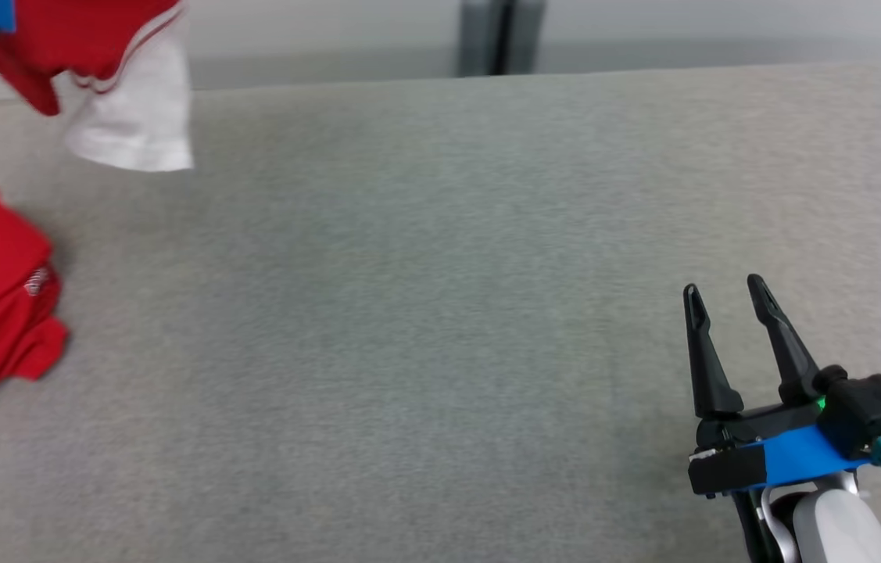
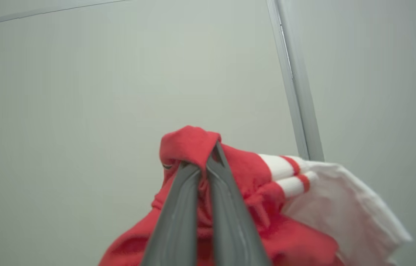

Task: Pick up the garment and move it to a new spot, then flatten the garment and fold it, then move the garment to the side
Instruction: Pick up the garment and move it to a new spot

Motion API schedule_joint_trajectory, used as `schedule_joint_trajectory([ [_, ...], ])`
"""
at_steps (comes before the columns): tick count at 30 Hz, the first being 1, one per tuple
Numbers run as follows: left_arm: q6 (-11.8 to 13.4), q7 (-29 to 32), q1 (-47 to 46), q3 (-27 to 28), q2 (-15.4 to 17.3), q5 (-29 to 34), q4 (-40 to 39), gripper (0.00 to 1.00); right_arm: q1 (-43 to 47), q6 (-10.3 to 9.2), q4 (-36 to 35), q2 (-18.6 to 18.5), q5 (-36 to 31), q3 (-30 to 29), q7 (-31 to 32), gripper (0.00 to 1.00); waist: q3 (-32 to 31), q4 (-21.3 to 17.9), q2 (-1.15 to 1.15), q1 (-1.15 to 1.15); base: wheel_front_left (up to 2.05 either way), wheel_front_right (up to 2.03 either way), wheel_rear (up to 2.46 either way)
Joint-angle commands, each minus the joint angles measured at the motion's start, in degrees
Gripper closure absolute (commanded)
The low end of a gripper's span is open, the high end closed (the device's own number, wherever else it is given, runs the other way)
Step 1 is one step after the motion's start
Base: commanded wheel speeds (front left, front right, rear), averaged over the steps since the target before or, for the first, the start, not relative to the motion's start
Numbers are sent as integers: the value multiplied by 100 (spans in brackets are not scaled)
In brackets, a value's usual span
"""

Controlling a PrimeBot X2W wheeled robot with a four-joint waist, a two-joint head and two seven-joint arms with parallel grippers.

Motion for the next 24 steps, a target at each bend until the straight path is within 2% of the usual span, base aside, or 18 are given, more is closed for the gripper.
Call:
schedule_joint_trajectory([
  [1, -1, 35, -3, -69, -75, -17, -209, 100, 43, 4, 47, -23, 65, 3, -42, 0, -174, -278, 0, 1, 0, 0, 0],
  [8, 34, 522, 92, -409, -350, -98, -1405, 100, -110, 3, 237, -23, 286, 96, -128, 0, -77, -1020, 0, 1, 0, 0, 0],
  [13, 86, 803, 325, -677, -544, -106, -1926, 100, -209, 4, 308, -22, 465, 195, -155, 0, 48, -1422, 0, 1, 0, 0, 0],
  [19, 111, 851, 860, -962, -806, -219, -1985, 100, -173, 4, 236, -23, 542, 148, -163, 0, 115, -1617, 0, 1, 0, 0, 0],
  [24, 178, 788, 1473, -1065, -880, -318, -1808, 100, -165, 4, 212, -23, 548, 125, -164, 0, 127, -1653, 0, 1, 0, 0, 0],
])
